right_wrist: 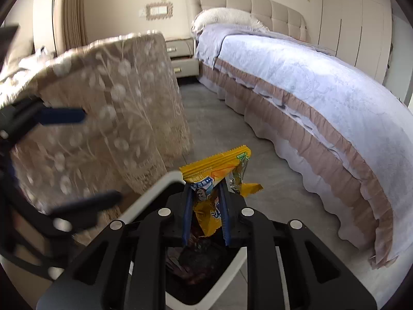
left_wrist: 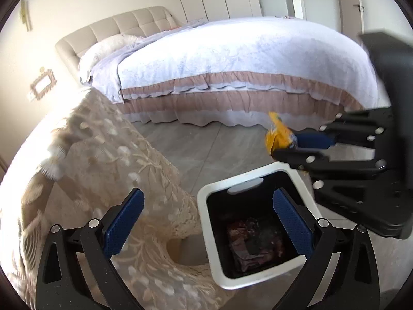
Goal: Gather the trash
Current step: 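Carry red wrapper and yellow packet to the white bin and release them, then move both open tools back over the round table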
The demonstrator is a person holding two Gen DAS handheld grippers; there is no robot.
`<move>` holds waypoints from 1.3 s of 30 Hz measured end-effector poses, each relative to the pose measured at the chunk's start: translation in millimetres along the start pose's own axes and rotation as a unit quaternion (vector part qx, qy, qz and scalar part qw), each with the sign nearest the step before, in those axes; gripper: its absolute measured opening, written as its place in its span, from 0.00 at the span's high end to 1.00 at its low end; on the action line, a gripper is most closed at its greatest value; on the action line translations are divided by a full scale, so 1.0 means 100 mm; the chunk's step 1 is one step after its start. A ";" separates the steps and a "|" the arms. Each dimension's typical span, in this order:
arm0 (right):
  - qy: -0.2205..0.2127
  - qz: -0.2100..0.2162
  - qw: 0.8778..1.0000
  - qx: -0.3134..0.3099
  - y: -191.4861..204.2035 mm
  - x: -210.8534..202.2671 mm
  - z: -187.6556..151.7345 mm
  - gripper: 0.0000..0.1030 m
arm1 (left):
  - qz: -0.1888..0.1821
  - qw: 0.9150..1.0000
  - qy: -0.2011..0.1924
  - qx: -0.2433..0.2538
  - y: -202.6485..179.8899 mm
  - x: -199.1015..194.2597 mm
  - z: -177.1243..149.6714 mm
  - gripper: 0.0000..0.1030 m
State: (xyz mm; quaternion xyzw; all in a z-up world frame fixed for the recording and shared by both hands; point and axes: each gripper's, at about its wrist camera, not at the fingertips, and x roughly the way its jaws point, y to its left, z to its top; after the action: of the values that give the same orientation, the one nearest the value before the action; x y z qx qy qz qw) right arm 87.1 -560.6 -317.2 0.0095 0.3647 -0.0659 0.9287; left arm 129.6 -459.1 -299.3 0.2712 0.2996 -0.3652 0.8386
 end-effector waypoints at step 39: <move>-0.256 -0.145 0.954 -0.061 0.95 -1.51 0.77 0.04 | 0.059 0.973 -0.184 -0.123 0.72 -2.05 0.01 0.05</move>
State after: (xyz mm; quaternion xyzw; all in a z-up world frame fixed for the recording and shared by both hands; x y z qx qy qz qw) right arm 42.4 -454.4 -161.1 -0.1170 0.1153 -0.1774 0.9703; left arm 72.6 -325.8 -138.0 0.1111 0.1667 -0.3189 0.9264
